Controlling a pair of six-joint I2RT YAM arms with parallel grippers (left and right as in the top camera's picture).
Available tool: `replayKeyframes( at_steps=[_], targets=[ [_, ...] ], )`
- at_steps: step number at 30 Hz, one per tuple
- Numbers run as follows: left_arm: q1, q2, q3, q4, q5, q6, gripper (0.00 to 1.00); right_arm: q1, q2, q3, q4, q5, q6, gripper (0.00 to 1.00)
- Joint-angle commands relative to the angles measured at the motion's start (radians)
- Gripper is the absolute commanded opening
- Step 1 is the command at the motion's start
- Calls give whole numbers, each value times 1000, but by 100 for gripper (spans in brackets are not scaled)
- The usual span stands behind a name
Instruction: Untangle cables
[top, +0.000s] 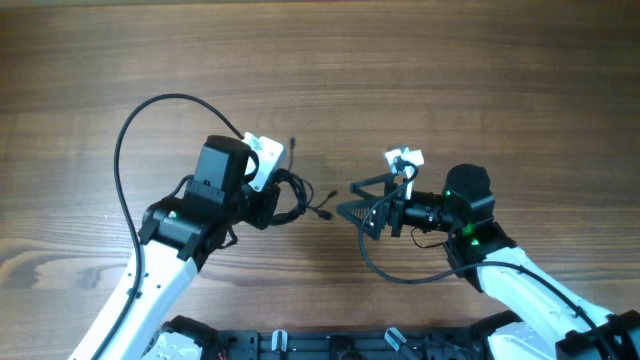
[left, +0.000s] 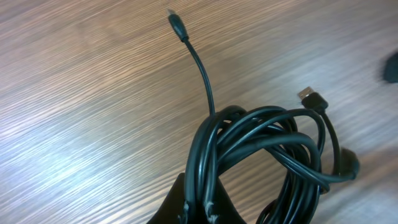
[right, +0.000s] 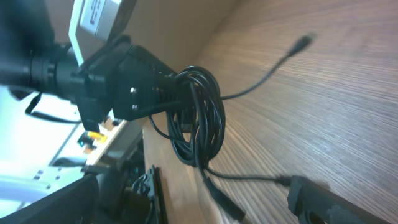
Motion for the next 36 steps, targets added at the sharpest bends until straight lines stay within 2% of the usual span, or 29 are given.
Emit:
replayKeyframes(
  at_steps=[1,3,6,7,8,9,10,11,12,13,14,16,17,19,20,23,25,26,27,29,30,31,33,35,36],
  targets=[
    [-8,26,14,31,121,94,4,8,-10,5,26,60,-45,100],
    [-37,29,14,80,269,136,4,48,-8,5,10,81,-60,97],
    [-92,29,14,122,272,126,5,128,0,5,-9,145,-61,85],
    [-126,29,14,125,272,126,7,175,2,5,-13,206,-60,61],
    [-141,29,14,123,272,126,8,189,2,5,-13,221,-58,46],
    [-148,29,14,123,269,126,15,191,2,5,-13,220,-51,25],
    [-147,29,14,123,238,100,24,190,2,5,-22,225,-33,13],
    [-143,26,14,126,171,51,58,189,2,5,-43,257,-2,6],
    [-135,17,14,130,76,-18,100,189,2,5,-69,297,36,4],
    [-122,-2,15,138,-27,-109,100,189,2,5,-81,315,49,4],
    [-110,-25,16,147,-60,-154,100,189,2,5,-81,317,49,4],
    [-100,-62,16,161,-55,-190,100,189,2,5,-81,319,56,5],
    [-101,-81,16,160,-31,-193,100,189,2,5,-83,339,85,5],
    [-101,-107,16,134,123,-191,100,189,2,5,-85,369,128,5],
    [-101,-99,16,103,167,-189,89,189,2,5,-85,369,133,5],
    [-101,-63,16,47,166,-191,70,189,2,5,-84,370,200,4],
    [-101,-28,16,31,148,-299,74,186,2,5,-81,383,224,4],
    [-101,-19,16,26,63,-515,100,180,2,5,-79,381,227,4],
    [-101,-20,16,37,57,-548,100,180,2,5,-79,365,213,4],
    [-101,-19,16,56,59,-457,100,180,2,5,-78,302,145,4],
    [-101,-19,16,60,87,-309,100,180,2,5,-78,243,94,4],
    [-101,-19,16,66,126,-233,98,180,2,5,-78,186,48,4],
    [-101,-19,16,78,235,-110,87,180,2,5,-76,77,-31,4],
    [-101,-19,16,70,250,-65,65,180,2,5,-69,6,-60,4],
    [-101,-19,16,61,256,-45,60,180,2,5,-63,-3,-60,4]
  ],
)
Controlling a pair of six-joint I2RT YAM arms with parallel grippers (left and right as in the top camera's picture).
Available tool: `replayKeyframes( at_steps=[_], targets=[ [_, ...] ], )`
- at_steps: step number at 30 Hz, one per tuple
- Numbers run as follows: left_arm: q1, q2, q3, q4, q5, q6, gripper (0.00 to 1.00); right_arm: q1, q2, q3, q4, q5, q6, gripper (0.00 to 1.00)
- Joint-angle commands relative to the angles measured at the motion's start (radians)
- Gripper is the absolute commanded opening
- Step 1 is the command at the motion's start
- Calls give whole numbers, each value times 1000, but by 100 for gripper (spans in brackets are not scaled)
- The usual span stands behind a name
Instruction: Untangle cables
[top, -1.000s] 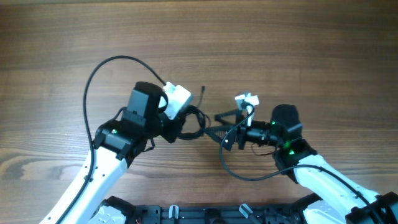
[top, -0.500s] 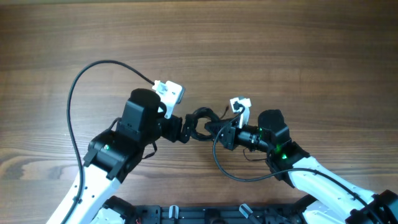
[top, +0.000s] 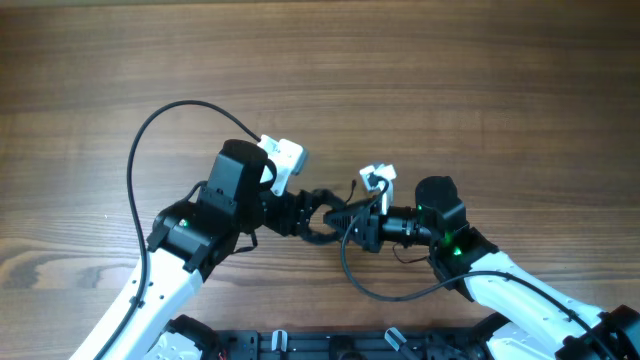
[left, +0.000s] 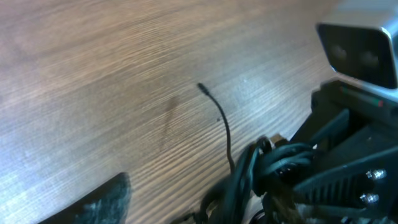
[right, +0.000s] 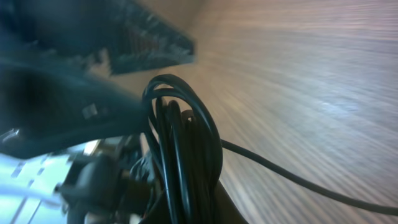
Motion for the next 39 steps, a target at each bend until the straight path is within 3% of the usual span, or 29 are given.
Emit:
replayKeyframes(
  at_steps=[1,4,5,6,7,8,9,10,11,12,14,16,17,19,21,23,26,29,36,39],
  targets=[
    [3,4,13,-22,77,151,56,-3,1,6,22,-114,-67,4],
    [3,4,13,-76,98,216,36,-4,1,6,25,-115,-66,4],
    [3,4,13,-83,117,216,35,-4,1,6,25,-114,-66,4],
    [3,4,11,-82,143,216,42,-4,1,6,25,-114,-66,4],
    [3,5,11,-82,142,216,32,-4,1,6,25,-114,-66,4],
    [3,5,11,-78,138,216,15,-4,1,6,25,-114,-65,4],
    [3,5,11,-69,138,216,4,-4,1,6,25,-113,-65,11],
    [3,5,11,-63,126,216,4,-4,1,6,25,-108,-64,32],
    [4,5,11,-63,92,210,4,-4,1,6,25,-101,-64,62],
    [12,4,11,-63,20,164,4,-16,1,6,25,-84,-62,100],
    [69,4,11,-63,-114,0,4,-80,1,6,24,-73,-53,100],
    [156,4,11,-48,-116,-158,4,-134,1,6,18,68,113,100],
    [210,4,11,-20,-79,-288,4,-128,1,6,17,113,161,100],
    [255,4,11,24,16,-393,4,-111,1,6,12,118,178,99],
    [293,4,11,75,149,-459,4,-78,1,6,-40,201,285,88],
    [298,4,11,101,241,-475,4,-42,4,6,-57,287,336,80],
    [298,4,11,102,353,-475,4,37,4,6,-35,444,335,79],
    [298,4,11,82,359,-474,4,51,4,6,-22,537,335,79],
    [298,4,11,56,360,-475,4,51,4,6,40,542,334,80],
    [298,4,11,57,448,-473,4,51,5,6,20,626,361,79]
  ],
)
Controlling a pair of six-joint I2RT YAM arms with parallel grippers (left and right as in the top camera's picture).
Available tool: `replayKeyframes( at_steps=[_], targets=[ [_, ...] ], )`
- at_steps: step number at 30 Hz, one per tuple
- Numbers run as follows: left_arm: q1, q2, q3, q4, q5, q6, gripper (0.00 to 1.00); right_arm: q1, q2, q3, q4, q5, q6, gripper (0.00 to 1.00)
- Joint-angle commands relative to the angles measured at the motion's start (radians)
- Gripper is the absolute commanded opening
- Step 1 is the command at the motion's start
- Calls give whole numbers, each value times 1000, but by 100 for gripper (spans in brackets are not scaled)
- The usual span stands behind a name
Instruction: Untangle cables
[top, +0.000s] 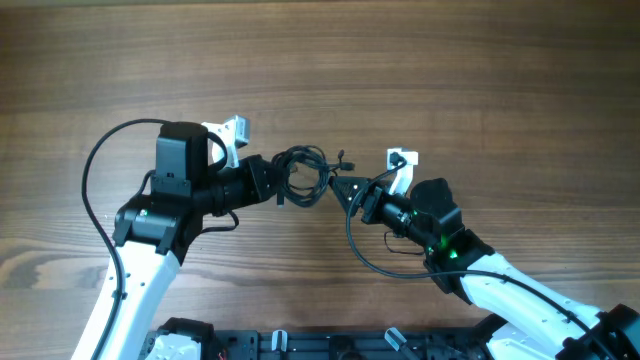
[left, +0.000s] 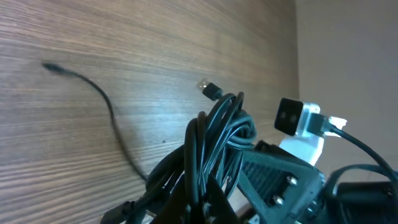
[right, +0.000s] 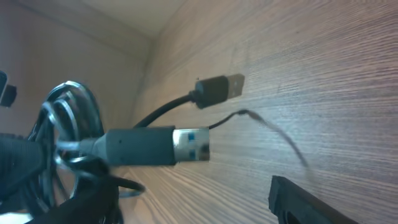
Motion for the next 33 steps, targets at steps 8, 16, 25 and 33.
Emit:
replayKeyframes(
  at_steps=[8,16,25,33],
  targets=[
    [5,1,11,4,-161,137,4,2,-48,6,-200,96,-235,100],
    [-34,1,11,-72,-103,669,4,-74,-346,6,-267,-400,-526,100],
    [-169,1,11,-83,60,784,4,-74,-172,6,-179,-518,-576,93],
    [-203,1,11,-104,-38,744,4,-74,-123,6,-103,-549,-547,20]
  ],
)
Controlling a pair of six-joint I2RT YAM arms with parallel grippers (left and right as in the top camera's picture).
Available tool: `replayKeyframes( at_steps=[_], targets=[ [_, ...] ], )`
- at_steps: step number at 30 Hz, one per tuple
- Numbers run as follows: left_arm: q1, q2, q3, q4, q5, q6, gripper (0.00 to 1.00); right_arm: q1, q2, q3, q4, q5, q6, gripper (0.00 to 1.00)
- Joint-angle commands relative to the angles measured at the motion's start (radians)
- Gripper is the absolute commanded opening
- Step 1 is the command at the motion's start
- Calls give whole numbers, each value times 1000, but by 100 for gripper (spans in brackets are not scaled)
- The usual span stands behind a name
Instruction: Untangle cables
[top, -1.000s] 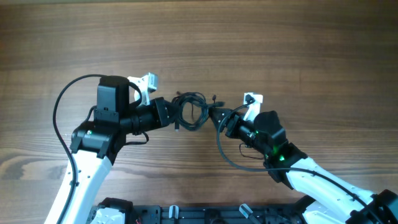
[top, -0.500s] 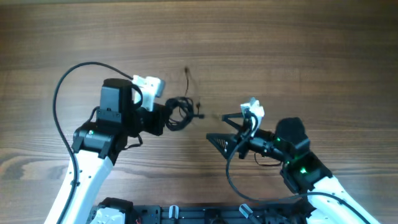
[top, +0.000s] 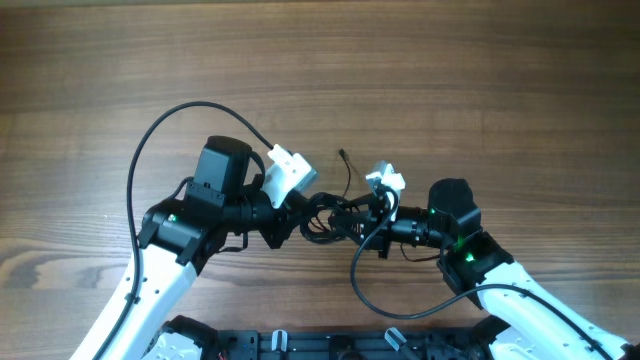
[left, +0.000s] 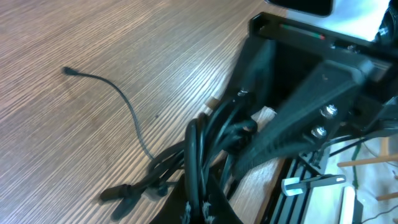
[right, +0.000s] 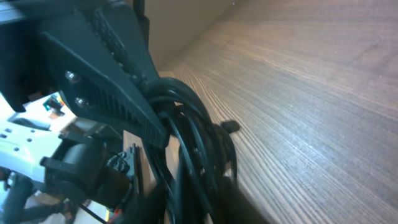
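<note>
A bundle of black cables (top: 325, 215) hangs between my two grippers just above the wooden table (top: 450, 80). My left gripper (top: 295, 213) is shut on the coils from the left, and in the left wrist view the strands (left: 205, 143) run down into its jaws (left: 202, 214). My right gripper (top: 352, 222) meets the bundle from the right and looks shut on the coils (right: 193, 143). One thin loose end (top: 345, 158) trails away over the table, its tip (left: 67, 71) lying flat. A plug (left: 118, 193) rests beside the bundle.
Each arm carries its own black lead: a wide arc (top: 150, 140) over the left arm and a loop (top: 370, 285) under the right wrist. White camera housings (top: 288, 168) sit on both wrists. The rig's dark frame (top: 300, 345) borders the table's near edge.
The left gripper, then further left and up the table with the bundle, now sits lower and to the right. The right gripper, then holding a USB plug beside it, is now in the coils.
First my left gripper held the bundle with the right gripper apart on the right. Then both met at the coils. Later they stood apart, left on the bundle, right on a USB plug. Now they are together at the bundle again.
</note>
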Motion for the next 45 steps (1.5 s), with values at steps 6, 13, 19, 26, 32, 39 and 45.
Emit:
replayKeyframes(
  at_steps=[6,13,19,26,32,39,45],
  targets=[
    [111,-1,11,87,-126,-229,4,-2,6,5,-70,90,62,4],
    [216,-1,11,147,91,-303,67,-2,6,5,-69,87,-22,4],
    [159,0,11,37,215,-58,57,-2,6,5,-70,25,-259,4],
    [142,16,11,-12,24,-59,31,-2,6,5,-71,-32,-252,4],
    [106,64,11,-14,13,-58,33,-2,6,5,-73,-29,-252,5],
    [107,-70,21,-11,13,-58,50,-2,6,5,-103,10,-192,4],
    [101,-76,21,-61,-82,-37,35,-2,6,5,-100,10,-192,4]
  ],
)
